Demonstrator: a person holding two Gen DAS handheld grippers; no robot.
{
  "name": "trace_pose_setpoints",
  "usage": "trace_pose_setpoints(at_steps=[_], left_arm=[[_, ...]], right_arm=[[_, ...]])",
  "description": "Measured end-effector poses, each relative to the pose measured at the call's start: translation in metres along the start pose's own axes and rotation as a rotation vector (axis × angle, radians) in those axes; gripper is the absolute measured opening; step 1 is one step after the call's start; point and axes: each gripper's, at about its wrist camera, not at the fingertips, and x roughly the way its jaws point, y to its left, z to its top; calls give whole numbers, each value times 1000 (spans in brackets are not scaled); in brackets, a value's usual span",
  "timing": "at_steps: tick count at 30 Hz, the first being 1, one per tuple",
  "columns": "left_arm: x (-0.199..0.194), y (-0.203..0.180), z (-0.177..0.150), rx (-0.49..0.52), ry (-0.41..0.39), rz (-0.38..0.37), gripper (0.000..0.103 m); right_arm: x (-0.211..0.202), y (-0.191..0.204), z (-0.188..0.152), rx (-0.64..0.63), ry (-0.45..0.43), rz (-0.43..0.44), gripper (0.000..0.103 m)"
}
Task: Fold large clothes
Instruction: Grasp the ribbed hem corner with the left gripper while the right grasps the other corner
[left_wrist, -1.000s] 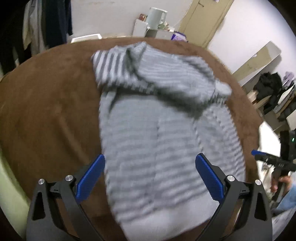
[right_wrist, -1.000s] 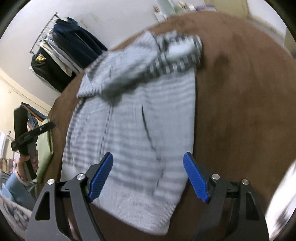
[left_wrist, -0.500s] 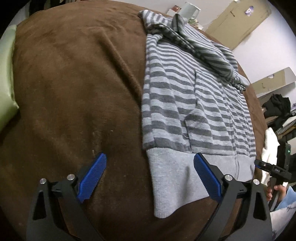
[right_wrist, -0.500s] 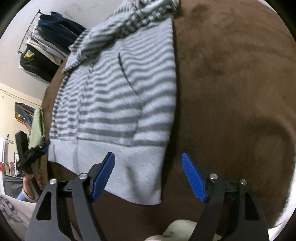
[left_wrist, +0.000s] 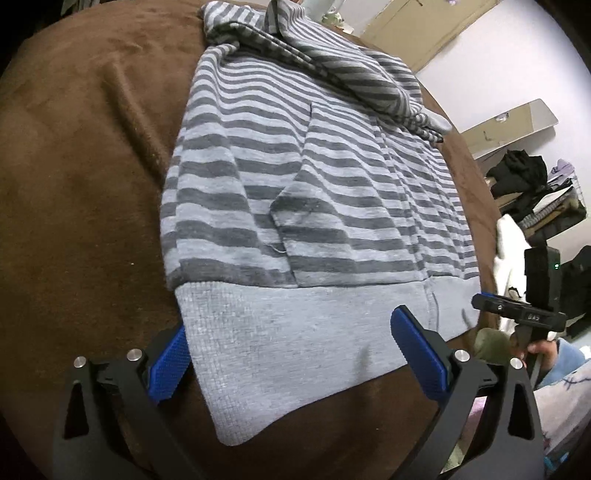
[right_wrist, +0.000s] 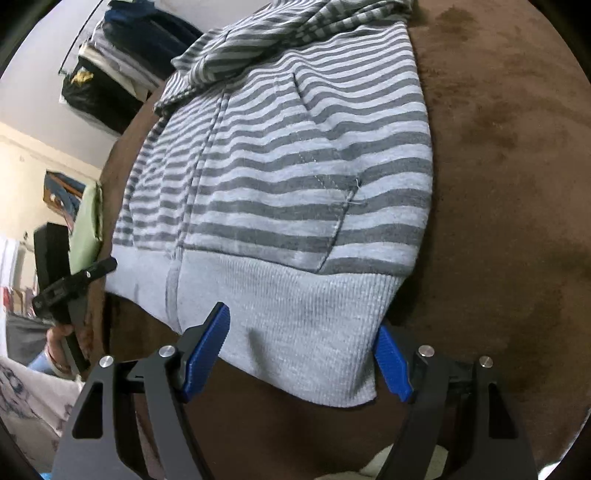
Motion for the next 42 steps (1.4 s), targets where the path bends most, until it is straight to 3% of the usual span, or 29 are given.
trace_pose_setpoints(at_steps=[3,5,11,13,17,26,28,35,39,42], left_arm=[[-4,-1,2,-8,2,-12,95],[-7,-4,2,3,-2,16,90],[-11,-2,-1,-23,-22,118,64],[-14,1,-3,-15,-44,159,51],[-21,12,-4,-61,-73,173,34],[-38,-4,2,-11,-115,207,27],[-40,-7,6,-6,-120,180,17],[-23,-10,11,13,-82,241,17],[-13,5,3,-40,-33,247,35],[-9,12,-1,-77,-29,192,37]], right_arm=[[0,2,1,7,-10,19,74],[1,5,3,13,-20,38,65],[-2,2,4,20,-33,1,32],[-3,-2,3,23,-39,-19,15],[-7,-3,1,20,-50,-33,12],[-20,7,5,3,-63,-53,11],[-23,10,6,-3,-68,-54,11],[-27,12,7,-10,-72,-47,11],[-22,7,6,13,-47,-43,11],[-18,3,4,31,-30,-37,12]])
